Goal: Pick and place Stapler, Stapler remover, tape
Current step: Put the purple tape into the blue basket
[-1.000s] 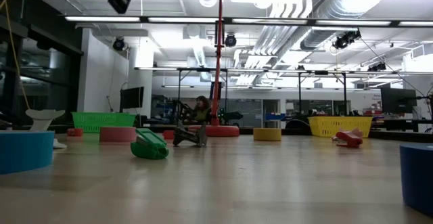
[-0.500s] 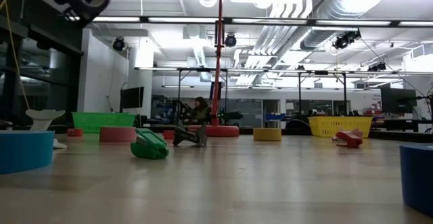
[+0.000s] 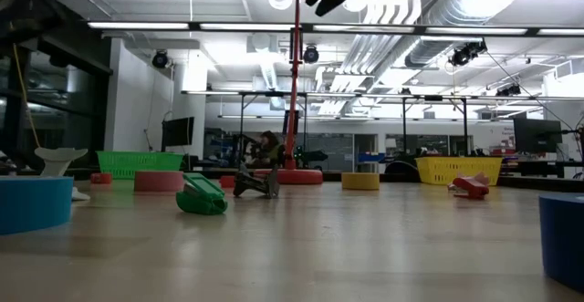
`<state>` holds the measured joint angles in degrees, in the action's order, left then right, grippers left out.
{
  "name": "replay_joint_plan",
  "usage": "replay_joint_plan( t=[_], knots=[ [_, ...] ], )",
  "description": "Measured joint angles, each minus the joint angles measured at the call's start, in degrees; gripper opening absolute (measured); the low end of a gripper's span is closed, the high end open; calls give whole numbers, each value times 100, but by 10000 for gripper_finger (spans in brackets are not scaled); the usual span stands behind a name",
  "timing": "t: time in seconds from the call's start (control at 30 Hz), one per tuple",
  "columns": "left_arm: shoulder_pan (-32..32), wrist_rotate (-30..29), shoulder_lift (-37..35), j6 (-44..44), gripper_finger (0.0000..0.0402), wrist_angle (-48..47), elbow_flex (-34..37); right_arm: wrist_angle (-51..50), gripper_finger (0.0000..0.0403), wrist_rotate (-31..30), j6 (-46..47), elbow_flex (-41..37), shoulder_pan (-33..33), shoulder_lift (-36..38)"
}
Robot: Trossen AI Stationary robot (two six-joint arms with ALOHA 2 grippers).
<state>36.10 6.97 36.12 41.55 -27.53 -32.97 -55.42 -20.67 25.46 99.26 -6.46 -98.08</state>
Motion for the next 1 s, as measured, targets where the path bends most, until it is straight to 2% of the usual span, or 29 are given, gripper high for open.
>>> replay_joint_plan(
  t=[0.27, 0.47, 0.77, 1.0],
  knots=[
    [1465, 11, 1228, 1478, 35, 188, 0, -132, 142, -19, -392, 2, 0, 0],
    [2222, 11, 2174, 2605, 35, 728, -178, -133, 142, -39, -663, 2, 0, 0],
    [2859, -7, 3577, 3574, 35, 352, -1153, -123, 142, -39, -925, 0, 9, 0],
    [3046, 2, 4491, 4128, 35, 131, -1513, -87, 142, -39, -1039, 0, 9, 0]
  ],
)
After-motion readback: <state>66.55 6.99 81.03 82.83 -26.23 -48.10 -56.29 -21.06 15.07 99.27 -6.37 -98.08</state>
